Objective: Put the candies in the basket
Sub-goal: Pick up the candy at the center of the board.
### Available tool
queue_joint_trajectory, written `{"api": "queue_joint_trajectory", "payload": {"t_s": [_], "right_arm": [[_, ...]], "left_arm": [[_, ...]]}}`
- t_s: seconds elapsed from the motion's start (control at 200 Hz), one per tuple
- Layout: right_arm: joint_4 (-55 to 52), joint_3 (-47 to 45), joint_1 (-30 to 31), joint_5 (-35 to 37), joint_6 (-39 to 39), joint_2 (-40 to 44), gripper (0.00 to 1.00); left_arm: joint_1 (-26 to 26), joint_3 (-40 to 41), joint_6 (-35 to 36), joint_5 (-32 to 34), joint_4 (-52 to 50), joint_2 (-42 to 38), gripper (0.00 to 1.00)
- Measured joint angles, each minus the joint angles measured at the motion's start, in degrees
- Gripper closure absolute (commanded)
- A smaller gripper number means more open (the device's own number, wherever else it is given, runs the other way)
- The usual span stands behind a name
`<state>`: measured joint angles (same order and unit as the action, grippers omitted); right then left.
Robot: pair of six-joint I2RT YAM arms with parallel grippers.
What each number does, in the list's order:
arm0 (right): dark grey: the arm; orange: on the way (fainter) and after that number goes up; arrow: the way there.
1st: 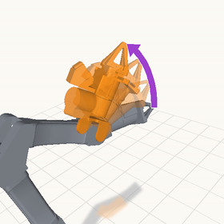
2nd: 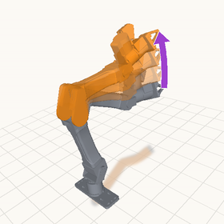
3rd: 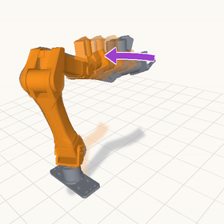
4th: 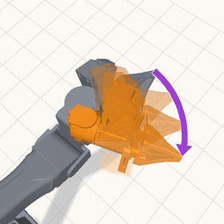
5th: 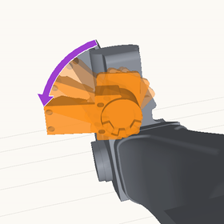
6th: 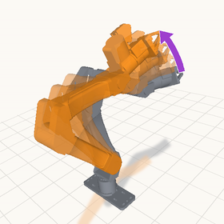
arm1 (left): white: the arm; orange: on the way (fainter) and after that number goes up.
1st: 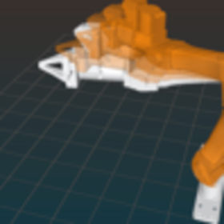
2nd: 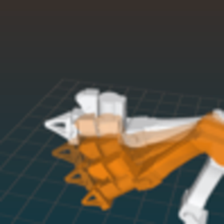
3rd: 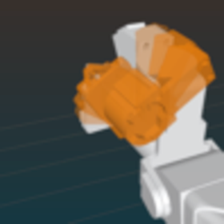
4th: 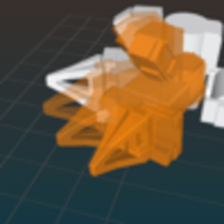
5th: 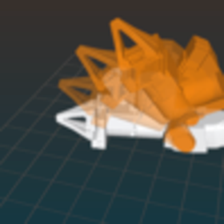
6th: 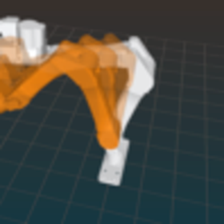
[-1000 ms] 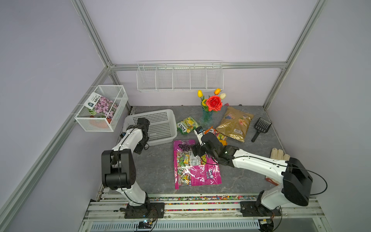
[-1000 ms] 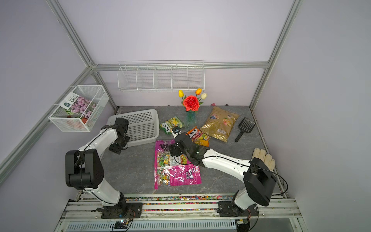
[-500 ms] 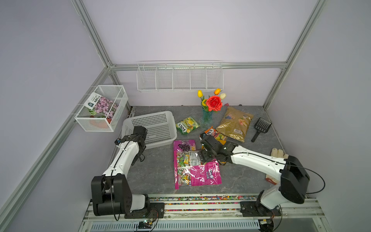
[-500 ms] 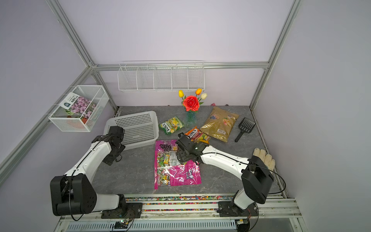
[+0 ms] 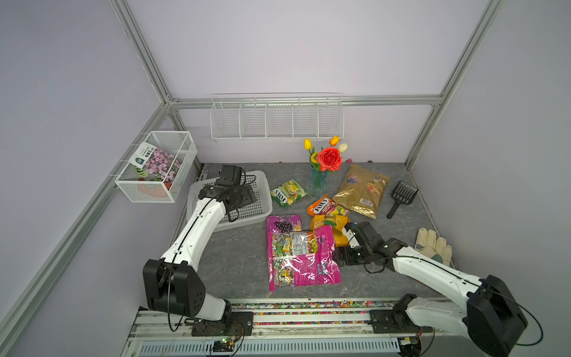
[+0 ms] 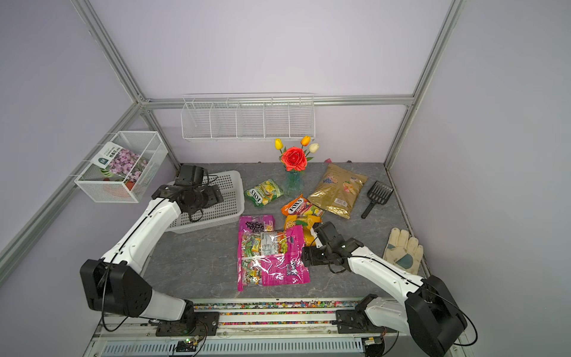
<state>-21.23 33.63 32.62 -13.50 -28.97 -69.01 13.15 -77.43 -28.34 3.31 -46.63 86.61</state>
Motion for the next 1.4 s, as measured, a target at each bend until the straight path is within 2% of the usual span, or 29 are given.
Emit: {"api": "queue_joint_trajectory", "payload": {"t_s": [0.055,0.13,0.19,0.335,0.435,0.575,0.805,0.985,1.14,1.4], "right_arm": [[3.34,-1.22,-1.51,-4.15,0.07,-1.86,0.2],[7.5,-1.99,-2.34,-9.7,0.79,-5.25,0.21],[10.47,-2.25,-2.36,-13.44,1.11,-7.17,0.21],[16.0,-2.29,-2.34,-20.35,1.84,-9.22,0.29],[18.38,-2.34,-2.34,-23.41,2.49,-9.57,0.41],[20.06,-2.34,-2.27,-26.21,3.04,-9.62,0.64],[20.33,-1.75,-1.31,-28.81,4.39,-9.88,1.0],[17.73,0.13,-0.7,-29.73,4.63,-9.16,1.0],[12.94,3.06,-0.66,-30.12,4.66,-3.98,1.0],[1.75,16.83,0.0,-33.16,7.28,2.91,1.0]], "left_arm": [[0.0,0.0,0.9,-3.1,1.46,2.47,0.06],[0.0,0.0,1.99,-6.21,2.93,6.14,0.04],[0.0,-0.11,2.62,-7.93,3.43,8.72,0.03],[0.0,-0.22,4.04,-10.93,4.09,12.7,0.02],[0.0,-0.2,5.01,-12.87,4.5,13.0,0.01],[0.0,0.42,6.93,-14.32,4.48,12.98,0.0],[-0.15,6.08,9.84,-13.86,4.11,11.56,0.0],[-0.28,8.85,10.1,-14.34,2.36,9.55,0.0],[-0.28,9.22,10.21,-15.63,1.44,8.35,0.0],[-0.28,10.88,10.08,-18.49,0.83,4.61,0.01]]}}
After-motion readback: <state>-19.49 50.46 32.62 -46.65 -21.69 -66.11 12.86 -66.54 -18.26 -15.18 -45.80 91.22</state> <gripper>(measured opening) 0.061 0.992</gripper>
